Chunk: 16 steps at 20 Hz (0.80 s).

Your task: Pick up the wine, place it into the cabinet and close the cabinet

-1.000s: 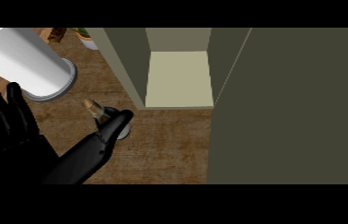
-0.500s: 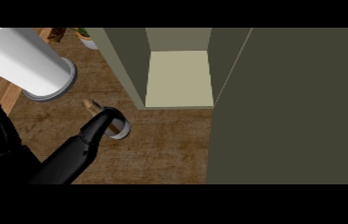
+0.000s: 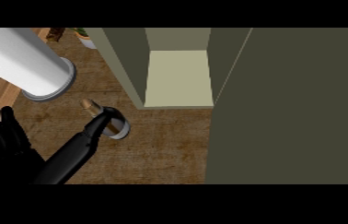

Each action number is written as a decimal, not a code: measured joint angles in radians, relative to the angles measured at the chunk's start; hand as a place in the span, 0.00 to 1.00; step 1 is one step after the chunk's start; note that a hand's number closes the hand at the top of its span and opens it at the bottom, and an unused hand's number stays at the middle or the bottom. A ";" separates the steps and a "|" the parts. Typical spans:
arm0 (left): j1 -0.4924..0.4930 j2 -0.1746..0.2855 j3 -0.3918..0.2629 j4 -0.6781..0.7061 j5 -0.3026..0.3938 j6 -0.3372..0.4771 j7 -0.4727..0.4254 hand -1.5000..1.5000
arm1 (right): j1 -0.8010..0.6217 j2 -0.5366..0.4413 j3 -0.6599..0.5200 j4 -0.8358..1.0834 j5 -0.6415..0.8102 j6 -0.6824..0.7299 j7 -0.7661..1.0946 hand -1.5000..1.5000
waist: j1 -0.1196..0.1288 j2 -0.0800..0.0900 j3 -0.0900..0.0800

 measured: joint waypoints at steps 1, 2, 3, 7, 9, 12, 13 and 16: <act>0.010 0.014 0.001 0.017 0.027 0.017 -0.018 0.00 | 0.002 -0.002 -0.010 0.001 -0.001 0.009 -0.008 0.00 | -0.001 0.001 0.000; 0.019 0.032 0.004 0.032 0.062 0.038 -0.038 0.00 | 0.005 -0.004 -0.023 0.006 -0.002 0.021 -0.019 0.00 | -0.002 0.001 0.000; 0.026 0.048 0.005 0.052 0.097 0.057 -0.056 0.00 | 0.005 0.000 -0.021 0.009 -0.002 0.024 -0.024 0.00 | -0.002 0.002 0.000; 0.046 0.097 0.006 0.124 0.215 0.128 -0.130 0.00 | 0.026 0.003 -0.028 0.009 -0.004 0.048 -0.046 0.00 | -0.008 0.002 -0.001; 0.065 0.128 0.014 0.146 0.276 0.161 -0.169 0.00 | 0.040 0.007 -0.032 0.013 -0.006 0.061 -0.063 0.00 | -0.007 0.002 -0.001; 0.088 0.154 0.023 0.210 0.335 0.215 -0.238 0.00 | 0.047 0.016 -0.024 0.015 -0.006 0.067 -0.070 0.00 | -0.006 0.002 -0.002; 0.099 0.158 0.020 0.229 0.351 0.235 -0.263 0.00 | 0.048 0.018 -0.022 0.015 -0.006 0.066 -0.070 0.00 | -0.005 0.002 -0.002; 0.123 0.171 0.006 0.279 0.410 0.293 -0.332 0.00 | 0.066 0.016 -0.027 0.017 -0.007 0.085 -0.087 0.00 | -0.006 0.001 -0.002</act>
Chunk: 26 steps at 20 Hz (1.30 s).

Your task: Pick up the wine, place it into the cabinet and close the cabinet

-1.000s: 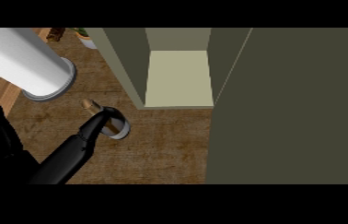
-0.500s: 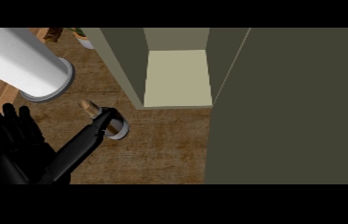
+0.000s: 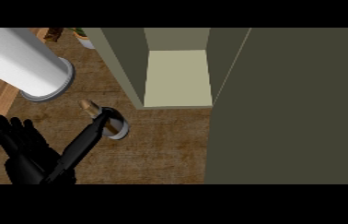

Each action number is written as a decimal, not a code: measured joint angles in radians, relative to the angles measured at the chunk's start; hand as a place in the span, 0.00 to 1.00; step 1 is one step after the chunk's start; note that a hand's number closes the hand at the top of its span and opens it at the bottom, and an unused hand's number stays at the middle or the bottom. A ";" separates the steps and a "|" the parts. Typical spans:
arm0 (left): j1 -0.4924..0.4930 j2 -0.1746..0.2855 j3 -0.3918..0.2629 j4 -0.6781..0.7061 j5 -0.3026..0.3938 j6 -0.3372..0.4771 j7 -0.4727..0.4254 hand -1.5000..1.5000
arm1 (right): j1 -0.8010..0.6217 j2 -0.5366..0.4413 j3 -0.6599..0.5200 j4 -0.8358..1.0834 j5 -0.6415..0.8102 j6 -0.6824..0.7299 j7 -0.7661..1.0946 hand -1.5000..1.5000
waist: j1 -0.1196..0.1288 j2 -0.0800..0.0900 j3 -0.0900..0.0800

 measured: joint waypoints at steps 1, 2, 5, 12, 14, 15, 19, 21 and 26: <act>-0.002 0.004 -0.009 0.016 0.021 0.017 -0.020 0.00 | 0.006 -0.002 -0.006 0.000 -0.001 0.007 -0.005 0.00 | 0.000 0.000 0.000; 0.002 0.007 -0.013 0.033 0.041 0.033 -0.039 0.00 | 0.013 -0.005 -0.010 0.000 -0.002 0.016 -0.013 0.00 | -0.001 0.000 0.000; -0.009 0.026 -0.018 0.074 0.116 0.068 -0.071 0.00 | 0.037 0.001 -0.015 0.005 -0.005 0.035 -0.041 0.00 | -0.003 0.000 -0.001; -0.020 0.032 -0.055 0.117 0.252 0.108 -0.139 0.00 | 0.067 0.012 -0.017 0.011 -0.013 0.062 -0.073 0.00 | -0.004 -0.001 -0.004; -0.026 0.025 -0.063 0.126 0.283 0.111 -0.158 0.00 | 0.073 0.022 -0.006 0.015 -0.011 0.063 -0.085 0.00 | -0.004 -0.001 -0.005; -0.030 0.018 -0.074 0.125 0.294 0.113 -0.168 0.00 | 0.071 0.020 -0.011 0.018 -0.012 0.067 -0.086 0.00 | -0.003 -0.001 -0.005; -0.039 -0.003 -0.101 0.120 0.340 0.110 -0.205 0.00 | 0.073 0.027 -0.003 0.019 -0.013 0.069 -0.093 0.00 | -0.006 -0.002 -0.007; -0.037 -0.016 -0.112 0.115 0.357 0.109 -0.229 0.00 | 0.076 0.027 -0.009 0.022 -0.013 0.076 -0.103 0.00 | -0.006 -0.002 -0.008; -0.043 -0.051 -0.108 0.101 0.414 0.091 -0.271 0.00 | 0.080 0.028 -0.008 0.026 -0.014 0.085 -0.113 0.00 | -0.004 -0.001 -0.010</act>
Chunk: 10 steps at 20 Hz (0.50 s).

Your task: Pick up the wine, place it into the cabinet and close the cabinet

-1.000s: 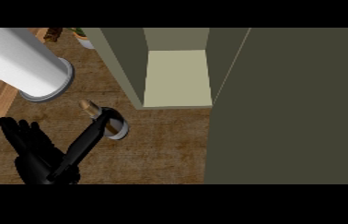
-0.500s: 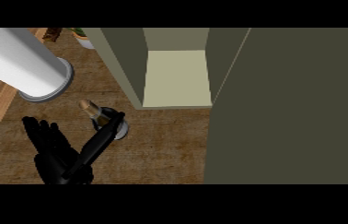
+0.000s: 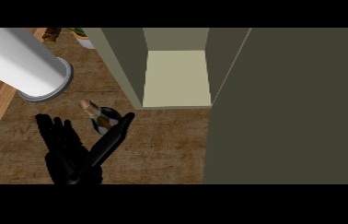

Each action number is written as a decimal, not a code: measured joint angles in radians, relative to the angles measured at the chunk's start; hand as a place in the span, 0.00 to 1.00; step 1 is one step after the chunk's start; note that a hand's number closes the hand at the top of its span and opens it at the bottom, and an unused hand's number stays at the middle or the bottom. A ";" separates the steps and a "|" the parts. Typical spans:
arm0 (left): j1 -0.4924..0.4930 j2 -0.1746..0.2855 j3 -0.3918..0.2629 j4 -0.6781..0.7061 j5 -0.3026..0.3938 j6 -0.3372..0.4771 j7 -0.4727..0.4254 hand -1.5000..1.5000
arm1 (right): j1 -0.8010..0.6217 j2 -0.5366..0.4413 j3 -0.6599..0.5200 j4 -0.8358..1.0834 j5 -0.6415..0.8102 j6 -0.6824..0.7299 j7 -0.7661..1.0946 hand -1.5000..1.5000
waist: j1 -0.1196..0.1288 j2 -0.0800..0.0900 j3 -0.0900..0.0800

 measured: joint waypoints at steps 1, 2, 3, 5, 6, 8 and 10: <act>-0.003 -0.012 0.001 0.001 0.010 -0.004 -0.011 0.00 | -0.002 0.001 0.004 0.000 0.000 0.000 0.002 0.00 | 0.000 0.001 0.000; -0.005 -0.016 0.008 0.000 0.023 -0.012 -0.019 0.00 | -0.002 0.003 0.007 0.001 0.000 0.001 0.000 0.00 | 0.000 0.001 -0.001; -0.003 -0.025 0.007 0.001 0.032 -0.018 -0.031 0.00 | -0.007 0.006 0.008 0.001 0.000 -0.003 0.001 0.00 | 0.001 0.001 -0.001; -0.001 -0.040 0.016 0.005 0.051 -0.031 -0.056 0.00 | -0.005 0.007 0.005 0.002 0.000 -0.001 -0.004 0.00 | 0.000 0.001 -0.002; 0.001 -0.044 0.023 0.002 0.062 -0.040 -0.069 0.00 | -0.008 0.008 0.008 0.002 0.000 -0.003 -0.002 0.00 | 0.003 0.001 -0.002; -0.001 -0.063 0.041 0.003 0.083 -0.055 -0.099 0.00 | -0.006 0.009 0.007 0.003 0.000 -0.001 -0.006 0.00 | 0.002 0.001 -0.002; 0.004 -0.077 0.067 -0.003 0.109 -0.074 -0.128 0.00 | -0.002 0.012 0.004 0.005 0.001 -0.003 -0.012 0.00 | 0.005 0.001 -0.003</act>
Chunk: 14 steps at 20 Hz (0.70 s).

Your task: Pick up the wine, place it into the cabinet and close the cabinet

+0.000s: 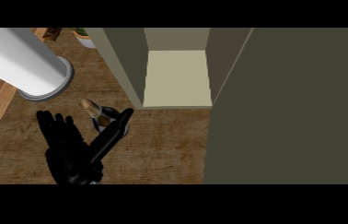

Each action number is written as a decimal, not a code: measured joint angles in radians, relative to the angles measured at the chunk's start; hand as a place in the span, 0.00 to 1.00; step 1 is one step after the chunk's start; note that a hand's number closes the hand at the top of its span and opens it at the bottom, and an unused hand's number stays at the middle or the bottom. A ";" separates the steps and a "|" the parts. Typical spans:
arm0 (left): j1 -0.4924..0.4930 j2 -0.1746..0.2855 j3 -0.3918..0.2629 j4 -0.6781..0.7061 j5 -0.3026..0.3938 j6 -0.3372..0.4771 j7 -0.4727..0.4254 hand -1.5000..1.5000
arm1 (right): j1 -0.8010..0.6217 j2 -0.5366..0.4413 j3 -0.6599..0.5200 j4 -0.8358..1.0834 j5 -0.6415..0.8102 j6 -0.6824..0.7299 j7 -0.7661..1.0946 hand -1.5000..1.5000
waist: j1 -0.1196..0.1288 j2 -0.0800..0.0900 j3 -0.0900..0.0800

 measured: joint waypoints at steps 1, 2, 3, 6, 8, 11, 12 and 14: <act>0.003 -0.010 0.009 -0.001 0.010 -0.009 -0.018 0.00 | 0.001 -0.001 -0.004 0.000 0.000 0.001 -0.002 0.00 | 0.000 0.000 0.000; 0.004 -0.026 0.017 0.004 0.018 -0.016 -0.039 0.00 | 0.004 0.000 -0.006 0.001 0.000 0.001 -0.005 0.00 | -0.001 0.000 0.000; 0.003 -0.034 0.032 0.001 0.033 -0.029 -0.055 0.00 | 0.004 0.000 -0.008 0.001 -0.001 0.001 -0.006 0.00 | 0.000 0.000 0.000; 0.009 -0.057 0.078 0.004 0.076 -0.073 -0.113 0.00 | 0.009 0.000 -0.006 0.001 -0.001 0.003 -0.005 0.00 | 0.003 0.001 0.000; 0.011 -0.075 0.101 0.012 0.110 -0.108 -0.156 1.00 | 0.007 -0.002 -0.003 0.001 -0.001 0.006 -0.006 0.00 | 0.003 0.001 -0.001; 0.014 -0.090 0.135 0.017 0.180 -0.187 -0.213 1.00 | 0.007 -0.004 -0.002 0.001 -0.001 0.009 -0.007 0.00 | 0.001 0.001 -0.001; 0.008 -0.093 0.149 0.022 0.209 -0.217 -0.231 1.00 | 0.005 -0.002 0.001 0.002 0.000 0.009 -0.009 0.00 | 0.000 0.003 -0.001; 0.010 -0.097 0.172 0.031 0.271 -0.282 -0.275 1.00 | 0.013 -0.005 0.000 0.002 0.000 0.012 -0.009 0.00 | -0.005 0.003 -0.002</act>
